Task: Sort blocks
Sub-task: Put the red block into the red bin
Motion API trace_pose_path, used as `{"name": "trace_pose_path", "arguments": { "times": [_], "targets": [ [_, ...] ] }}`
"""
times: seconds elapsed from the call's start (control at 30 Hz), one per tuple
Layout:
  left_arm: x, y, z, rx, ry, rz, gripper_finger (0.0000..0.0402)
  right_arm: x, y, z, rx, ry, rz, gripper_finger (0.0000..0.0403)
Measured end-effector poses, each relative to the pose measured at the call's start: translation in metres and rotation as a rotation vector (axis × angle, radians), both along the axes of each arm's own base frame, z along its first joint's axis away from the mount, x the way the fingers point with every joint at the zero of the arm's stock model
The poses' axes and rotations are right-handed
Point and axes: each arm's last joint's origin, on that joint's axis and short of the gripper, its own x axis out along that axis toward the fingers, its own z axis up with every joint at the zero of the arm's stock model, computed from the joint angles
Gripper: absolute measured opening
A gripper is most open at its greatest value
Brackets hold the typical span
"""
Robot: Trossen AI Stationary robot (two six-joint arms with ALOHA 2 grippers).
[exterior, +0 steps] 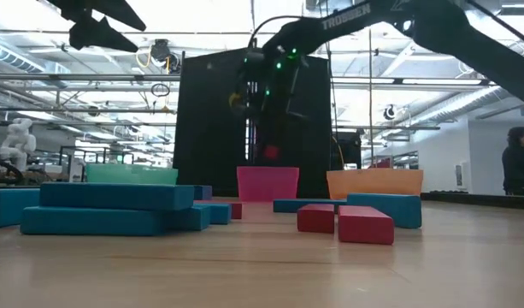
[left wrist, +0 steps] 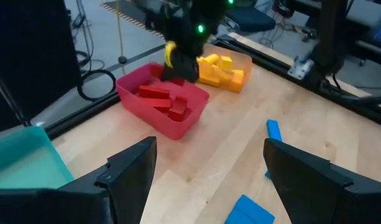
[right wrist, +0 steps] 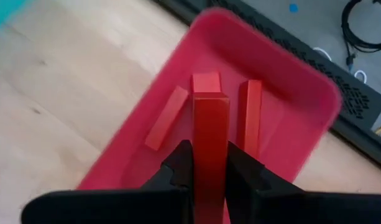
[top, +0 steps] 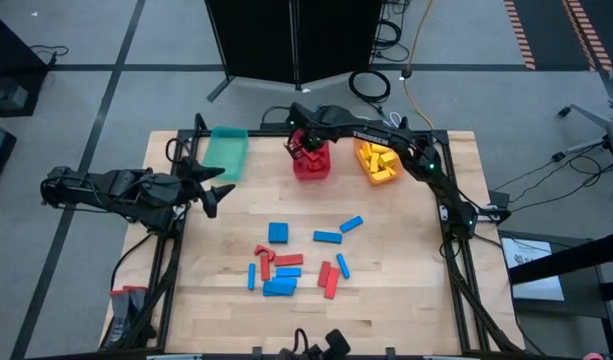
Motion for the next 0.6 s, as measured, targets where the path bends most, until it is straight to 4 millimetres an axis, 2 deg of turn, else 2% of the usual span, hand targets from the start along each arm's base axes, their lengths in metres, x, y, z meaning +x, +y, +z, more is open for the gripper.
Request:
{"name": "trace_pose_path", "arguments": {
  "times": [0.3, 0.5, 0.6],
  "targets": [
    [0.0, 0.0, 0.0, -0.007, -0.009, 0.027, 0.0302, 0.001, -0.007, -0.022, 0.047, 0.058, 0.052, 0.0038],
    [0.002, 0.0, -0.001, -0.002, -0.002, 0.033, 0.0302, -0.001, -0.011, -0.021, 0.053, 0.053, 0.054, 0.004],
    [0.002, 0.001, -0.001, 0.003, -0.001, 0.041, 0.0302, -0.002, -0.013, -0.022, 0.055, 0.056, 0.05, 0.0067]
  ]
}}
